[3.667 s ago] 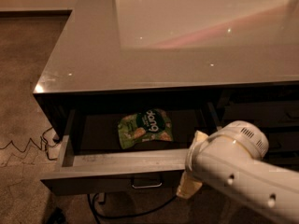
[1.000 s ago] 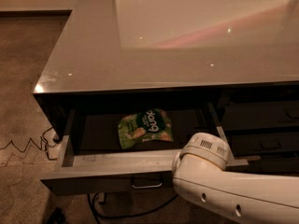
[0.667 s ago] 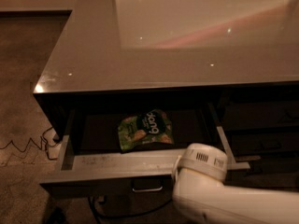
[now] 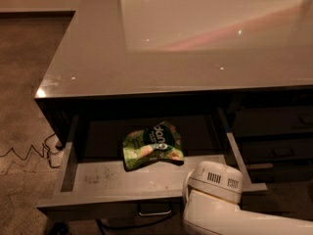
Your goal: Open top drawer
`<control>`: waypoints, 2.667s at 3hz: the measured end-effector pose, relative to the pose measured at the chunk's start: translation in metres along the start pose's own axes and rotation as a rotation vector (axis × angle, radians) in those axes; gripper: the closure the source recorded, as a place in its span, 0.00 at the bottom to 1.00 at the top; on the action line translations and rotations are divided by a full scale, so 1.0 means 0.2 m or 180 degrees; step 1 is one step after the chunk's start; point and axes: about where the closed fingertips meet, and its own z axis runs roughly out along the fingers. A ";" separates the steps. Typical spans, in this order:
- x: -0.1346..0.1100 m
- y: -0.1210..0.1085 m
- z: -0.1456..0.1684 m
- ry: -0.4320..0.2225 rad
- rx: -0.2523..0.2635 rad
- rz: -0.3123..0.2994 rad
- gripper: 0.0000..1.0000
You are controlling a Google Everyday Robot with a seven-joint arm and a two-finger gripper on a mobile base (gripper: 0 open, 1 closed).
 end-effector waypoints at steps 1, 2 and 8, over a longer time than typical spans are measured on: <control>0.00 0.00 0.00 0.0000 0.0000 0.0000 0.81; 0.00 0.00 0.00 0.0000 0.0000 0.0000 0.58; 0.08 -0.06 -0.15 -0.0244 0.0138 0.0246 0.00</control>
Offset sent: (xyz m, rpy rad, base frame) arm 0.0000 0.0000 0.0000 0.0000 0.0000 0.0000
